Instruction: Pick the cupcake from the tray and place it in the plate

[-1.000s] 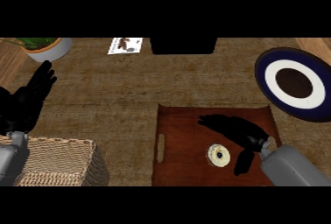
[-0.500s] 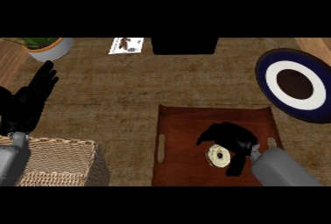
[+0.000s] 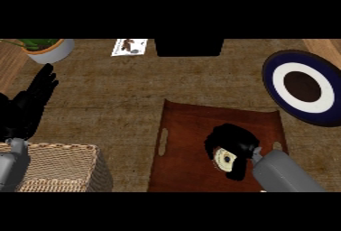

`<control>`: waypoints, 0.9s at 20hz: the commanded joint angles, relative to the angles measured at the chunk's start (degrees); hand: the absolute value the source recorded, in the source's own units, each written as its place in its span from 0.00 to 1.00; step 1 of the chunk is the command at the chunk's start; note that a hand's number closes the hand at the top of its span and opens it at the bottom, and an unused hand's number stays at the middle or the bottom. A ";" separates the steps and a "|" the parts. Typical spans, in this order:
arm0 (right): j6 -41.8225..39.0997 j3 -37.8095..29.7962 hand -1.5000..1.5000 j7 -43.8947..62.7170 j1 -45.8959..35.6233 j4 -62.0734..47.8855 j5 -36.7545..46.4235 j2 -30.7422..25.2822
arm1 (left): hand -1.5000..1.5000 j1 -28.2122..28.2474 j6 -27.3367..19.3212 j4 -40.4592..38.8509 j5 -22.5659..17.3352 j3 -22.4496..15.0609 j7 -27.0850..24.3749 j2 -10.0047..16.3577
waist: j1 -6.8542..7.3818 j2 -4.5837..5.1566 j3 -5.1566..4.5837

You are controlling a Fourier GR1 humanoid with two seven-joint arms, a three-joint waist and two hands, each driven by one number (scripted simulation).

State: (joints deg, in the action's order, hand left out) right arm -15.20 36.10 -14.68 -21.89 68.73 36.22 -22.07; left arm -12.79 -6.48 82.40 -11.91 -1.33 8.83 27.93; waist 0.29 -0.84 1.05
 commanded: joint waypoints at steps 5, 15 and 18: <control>7.75 -24.13 1.00 24.03 -11.40 -8.42 -11.14 9.11 | 0.50 1.69 1.03 -1.13 -2.08 -1.43 0.80 -3.89 | 0.49 1.65 -1.16; 36.12 -30.02 1.00 38.53 -23.52 -7.88 5.72 5.82 | 0.50 0.74 0.64 -2.30 -1.24 -1.04 1.18 -5.08 | -0.67 0.93 -1.14; 41.40 -31.21 1.00 43.58 -23.78 -8.03 11.25 3.23 | 0.50 3.45 -0.09 -0.79 -0.51 -2.06 0.57 -6.24 | -0.56 0.69 -1.15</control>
State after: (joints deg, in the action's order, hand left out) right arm 18.46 6.76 23.66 -44.13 60.31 41.62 -16.77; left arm -12.45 -4.80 82.33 -12.21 -0.33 9.63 27.53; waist 0.29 -0.50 1.12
